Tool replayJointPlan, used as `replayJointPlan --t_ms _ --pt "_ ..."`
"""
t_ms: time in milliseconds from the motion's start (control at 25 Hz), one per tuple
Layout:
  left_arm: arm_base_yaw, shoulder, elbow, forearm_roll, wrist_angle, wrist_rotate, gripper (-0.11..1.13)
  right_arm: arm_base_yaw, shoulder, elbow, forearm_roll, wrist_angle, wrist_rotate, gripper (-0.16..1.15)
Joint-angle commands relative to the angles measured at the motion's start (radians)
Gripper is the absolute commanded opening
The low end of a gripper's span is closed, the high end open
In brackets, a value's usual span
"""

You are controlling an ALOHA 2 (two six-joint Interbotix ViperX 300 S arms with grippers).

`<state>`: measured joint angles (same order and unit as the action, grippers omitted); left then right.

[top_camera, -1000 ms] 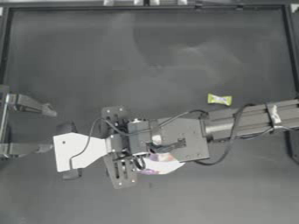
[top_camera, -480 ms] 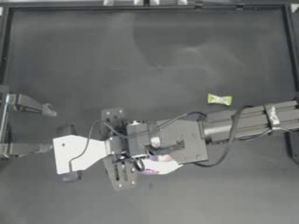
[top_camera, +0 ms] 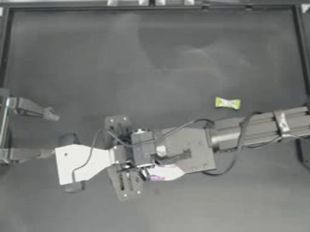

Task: Put candy in bag

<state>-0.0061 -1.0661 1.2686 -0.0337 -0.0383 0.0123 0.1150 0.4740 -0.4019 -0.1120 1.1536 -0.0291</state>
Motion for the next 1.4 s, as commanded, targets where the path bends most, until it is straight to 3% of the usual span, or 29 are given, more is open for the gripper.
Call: replayJointPlan --t_ms 40,400,800,1400 --pt "0.002 0.003 -0.011 -0.002 -0.006 -0.002 1.01 0.003 -0.021 -0.028 0.0 -0.003 -0.002 0.7" --pt "0.002 0.005 -0.009 -0.002 -0.008 -0.002 1.01 0.003 -0.021 -0.029 0.0 -0.002 -0.002 0.54" --pt "0.002 0.005 0.002 -0.021 -0.008 -0.002 1.01 0.003 -0.031 -0.021 -0.006 -0.003 -0.012 0.16" --pt "0.002 0.005 0.014 -0.041 -0.003 -0.002 1.01 0.003 -0.091 0.034 -0.038 -0.031 -0.009 0.1"
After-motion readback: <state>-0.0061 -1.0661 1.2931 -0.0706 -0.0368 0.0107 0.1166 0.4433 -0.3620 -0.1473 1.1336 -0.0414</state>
